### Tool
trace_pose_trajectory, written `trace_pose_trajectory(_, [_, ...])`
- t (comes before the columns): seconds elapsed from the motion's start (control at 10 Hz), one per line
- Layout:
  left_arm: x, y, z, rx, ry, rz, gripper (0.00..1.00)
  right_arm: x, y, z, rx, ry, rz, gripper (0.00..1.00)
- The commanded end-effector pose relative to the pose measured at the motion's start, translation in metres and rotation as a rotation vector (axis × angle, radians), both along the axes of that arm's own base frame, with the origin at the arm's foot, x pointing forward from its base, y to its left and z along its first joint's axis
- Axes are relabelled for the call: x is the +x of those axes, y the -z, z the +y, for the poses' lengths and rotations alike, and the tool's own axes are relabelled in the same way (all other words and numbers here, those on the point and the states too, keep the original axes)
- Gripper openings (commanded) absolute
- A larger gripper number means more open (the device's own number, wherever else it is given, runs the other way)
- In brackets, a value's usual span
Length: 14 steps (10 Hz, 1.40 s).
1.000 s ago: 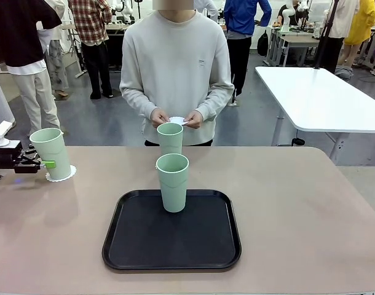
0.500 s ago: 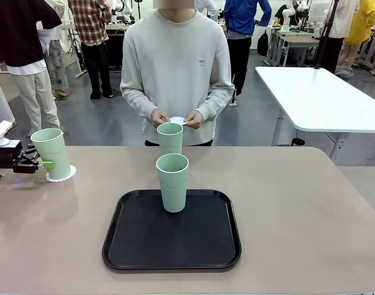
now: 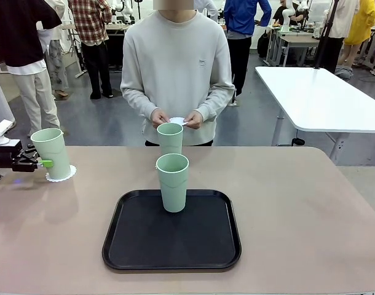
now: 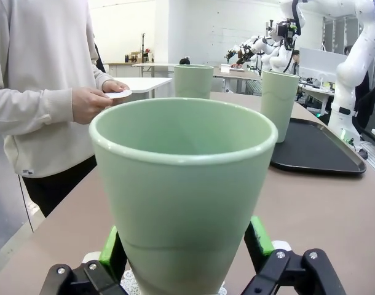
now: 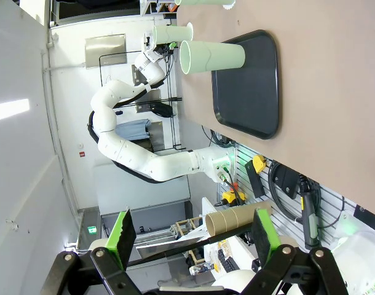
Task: Place coasters on the table and set cups on them.
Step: Take one Reusable plastic cup from the Flat Tray and place it on a coaster set by the human.
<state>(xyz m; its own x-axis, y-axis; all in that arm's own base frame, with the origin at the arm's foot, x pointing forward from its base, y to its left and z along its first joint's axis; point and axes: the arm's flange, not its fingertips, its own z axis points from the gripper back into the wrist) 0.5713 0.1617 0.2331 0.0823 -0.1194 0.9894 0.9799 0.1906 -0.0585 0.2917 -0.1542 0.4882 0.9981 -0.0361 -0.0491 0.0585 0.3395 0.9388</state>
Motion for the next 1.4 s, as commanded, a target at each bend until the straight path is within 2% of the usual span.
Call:
trace_pose_trajectory(0.0, [0.006, 0.001, 0.007, -0.001, 0.020, 0.031, 1.00, 0.000, -0.001, -0.001, 0.016, -0.004, -0.004, 1.00])
trace_pose_trajectory(0.4, [0.006, 0.003, 0.011, 0.026, 0.038, 0.016, 1.00, 0.000, -0.001, -0.001, 0.016, -0.004, -0.004, 1.00])
trace_pose_trajectory(0.9, [0.001, 0.006, 0.028, 0.059, 0.018, 0.039, 1.00, 0.000, -0.001, -0.001, 0.016, -0.004, -0.004, 1.00])
trace_pose_trajectory(1.3, [-0.007, -0.005, 0.048, 0.104, -0.013, 0.045, 1.00, 0.000, -0.001, -0.001, 0.016, -0.004, -0.004, 1.00])
